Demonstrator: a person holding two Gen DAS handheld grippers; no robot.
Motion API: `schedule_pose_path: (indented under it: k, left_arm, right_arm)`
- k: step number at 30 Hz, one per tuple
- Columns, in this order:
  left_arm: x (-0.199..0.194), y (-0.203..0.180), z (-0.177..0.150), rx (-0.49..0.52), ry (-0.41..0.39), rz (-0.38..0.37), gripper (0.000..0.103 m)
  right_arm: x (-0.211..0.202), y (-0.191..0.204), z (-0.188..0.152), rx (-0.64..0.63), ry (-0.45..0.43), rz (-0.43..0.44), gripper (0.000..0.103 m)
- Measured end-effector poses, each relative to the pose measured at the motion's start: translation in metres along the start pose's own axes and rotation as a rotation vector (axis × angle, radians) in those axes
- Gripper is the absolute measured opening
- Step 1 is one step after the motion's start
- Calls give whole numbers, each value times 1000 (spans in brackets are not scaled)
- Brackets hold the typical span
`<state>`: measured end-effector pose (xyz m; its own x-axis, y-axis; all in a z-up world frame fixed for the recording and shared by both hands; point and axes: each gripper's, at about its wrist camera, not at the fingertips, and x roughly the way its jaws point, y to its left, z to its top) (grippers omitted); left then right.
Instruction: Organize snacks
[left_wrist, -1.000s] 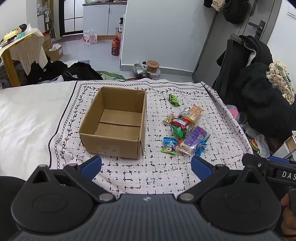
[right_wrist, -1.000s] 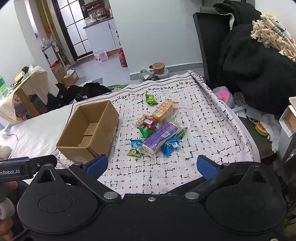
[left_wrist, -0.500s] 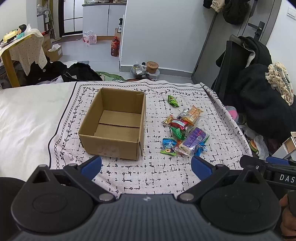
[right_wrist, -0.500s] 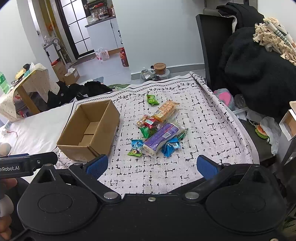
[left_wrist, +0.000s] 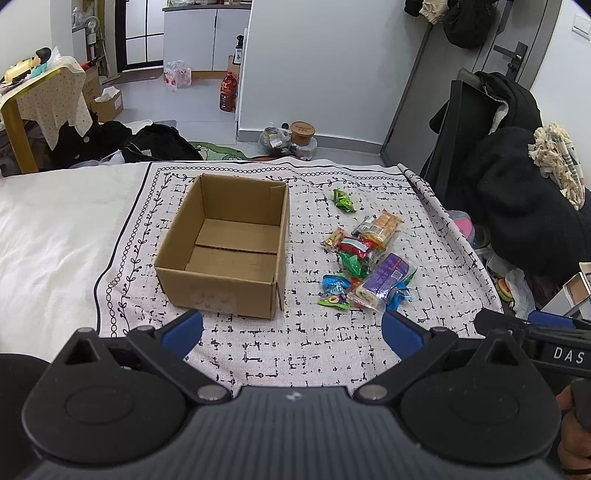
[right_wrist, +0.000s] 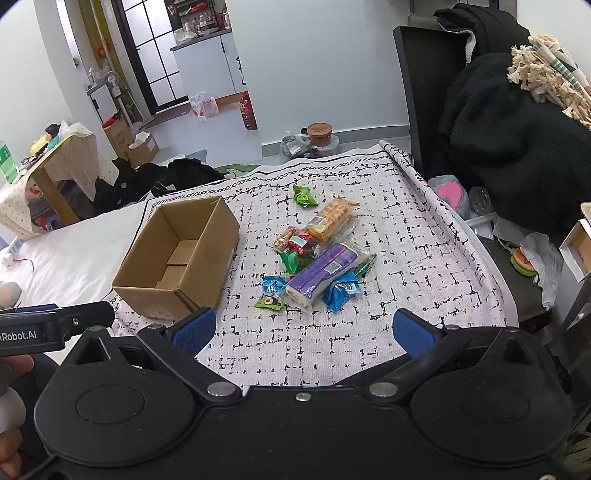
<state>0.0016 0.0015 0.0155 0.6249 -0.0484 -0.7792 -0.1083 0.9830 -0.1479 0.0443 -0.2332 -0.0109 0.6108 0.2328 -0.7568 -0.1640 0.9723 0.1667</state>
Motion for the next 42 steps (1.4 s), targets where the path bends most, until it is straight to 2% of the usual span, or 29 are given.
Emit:
schedule_pose_path:
  k: [18, 30, 38, 42]
  left_arm:
    - [8, -2, 3, -4, -3, -6, 102]
    - [33, -18, 15, -10, -12, -14, 102]
    - [64, -34, 19, -7, -4, -20, 100]
    - [82, -38, 22, -12, 12, -18, 92]
  right_arm:
    - [6, -2, 5, -7, 10, -7, 103]
    - [23, -29, 11, 52, -2, 0, 103]
    - [53, -50, 12, 116, 50, 25, 79]
    - [70, -61, 13, 161, 78, 43, 71]
